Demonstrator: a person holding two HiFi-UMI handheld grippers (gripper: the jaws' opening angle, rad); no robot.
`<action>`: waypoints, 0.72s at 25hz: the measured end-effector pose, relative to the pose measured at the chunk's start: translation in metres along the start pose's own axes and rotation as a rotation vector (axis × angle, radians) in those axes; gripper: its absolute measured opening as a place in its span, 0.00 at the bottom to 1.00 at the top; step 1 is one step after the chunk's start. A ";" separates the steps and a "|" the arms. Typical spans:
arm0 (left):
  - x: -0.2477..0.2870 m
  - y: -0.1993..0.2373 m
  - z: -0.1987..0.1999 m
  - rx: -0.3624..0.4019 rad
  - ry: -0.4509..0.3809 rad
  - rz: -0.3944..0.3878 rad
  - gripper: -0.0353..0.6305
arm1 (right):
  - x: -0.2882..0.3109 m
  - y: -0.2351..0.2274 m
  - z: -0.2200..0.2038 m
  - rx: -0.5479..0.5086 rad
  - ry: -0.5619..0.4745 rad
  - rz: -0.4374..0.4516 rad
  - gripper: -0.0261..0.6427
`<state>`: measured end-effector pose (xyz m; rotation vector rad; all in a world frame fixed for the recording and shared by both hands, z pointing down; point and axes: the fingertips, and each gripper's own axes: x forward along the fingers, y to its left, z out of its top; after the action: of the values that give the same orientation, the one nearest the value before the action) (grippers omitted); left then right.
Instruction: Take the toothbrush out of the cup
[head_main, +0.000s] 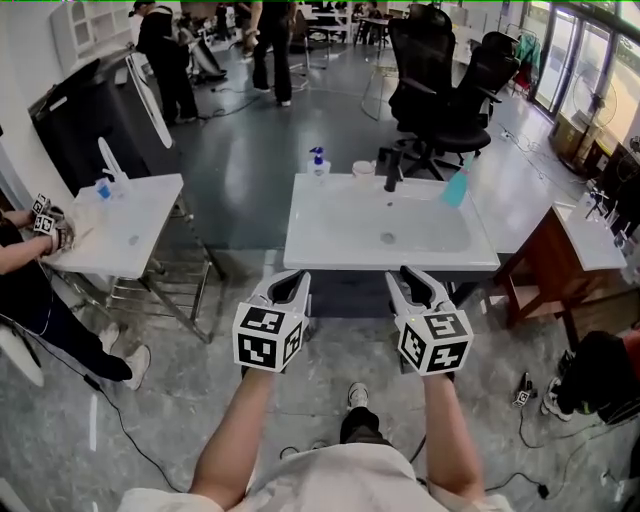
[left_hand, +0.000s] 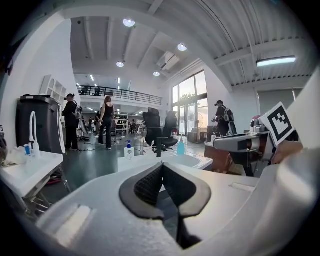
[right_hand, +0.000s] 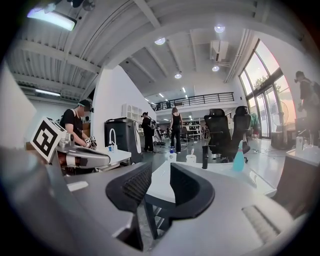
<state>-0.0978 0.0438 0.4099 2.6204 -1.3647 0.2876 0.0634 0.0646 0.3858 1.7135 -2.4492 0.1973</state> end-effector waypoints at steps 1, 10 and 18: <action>0.007 0.002 0.001 0.000 0.001 0.002 0.06 | 0.006 -0.005 0.001 0.002 -0.001 0.003 0.21; 0.076 0.023 0.017 -0.006 0.009 0.028 0.06 | 0.068 -0.050 0.008 0.013 0.005 0.036 0.24; 0.137 0.044 0.030 -0.020 0.029 0.072 0.06 | 0.129 -0.095 0.015 0.018 0.020 0.081 0.26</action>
<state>-0.0544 -0.0969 0.4182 2.5446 -1.4462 0.3185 0.1086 -0.0890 0.3987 1.6121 -2.5118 0.2453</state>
